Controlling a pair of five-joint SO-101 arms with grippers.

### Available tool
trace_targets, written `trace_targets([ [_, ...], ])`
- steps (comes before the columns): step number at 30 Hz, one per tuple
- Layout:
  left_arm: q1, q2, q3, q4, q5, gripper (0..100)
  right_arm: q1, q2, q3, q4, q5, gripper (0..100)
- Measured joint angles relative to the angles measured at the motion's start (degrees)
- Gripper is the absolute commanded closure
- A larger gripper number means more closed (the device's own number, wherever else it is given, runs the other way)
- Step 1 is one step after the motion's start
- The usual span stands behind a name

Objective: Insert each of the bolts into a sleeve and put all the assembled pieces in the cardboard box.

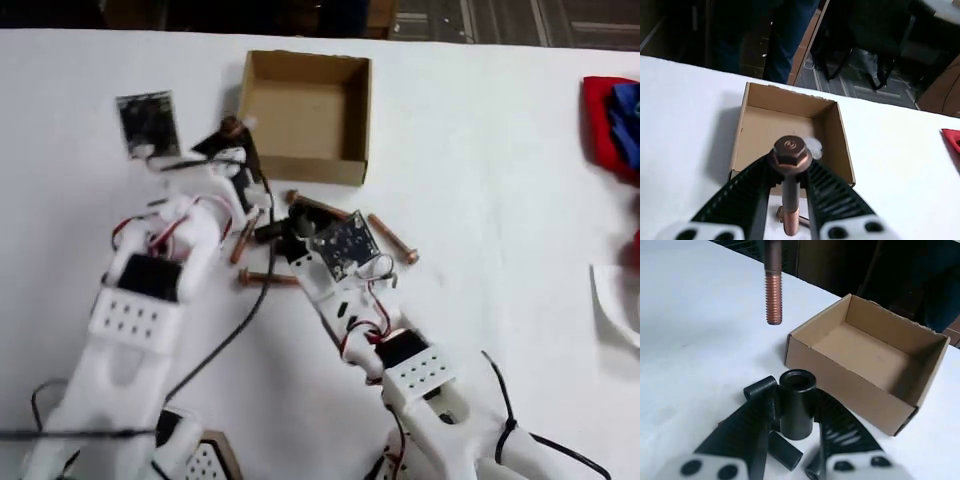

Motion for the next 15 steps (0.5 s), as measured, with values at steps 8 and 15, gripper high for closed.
trace_targets([
  [8, 4.66, 15.47, -26.11, 16.88, 0.00, 97, 5.45, 0.00, 0.00, -2.55, 0.00, 97.8],
  [15, 12.75, 26.55, -40.00, 24.62, 0.00, 97, 7.30, 0.00, 0.00, -2.73, 0.00, 97.8],
])
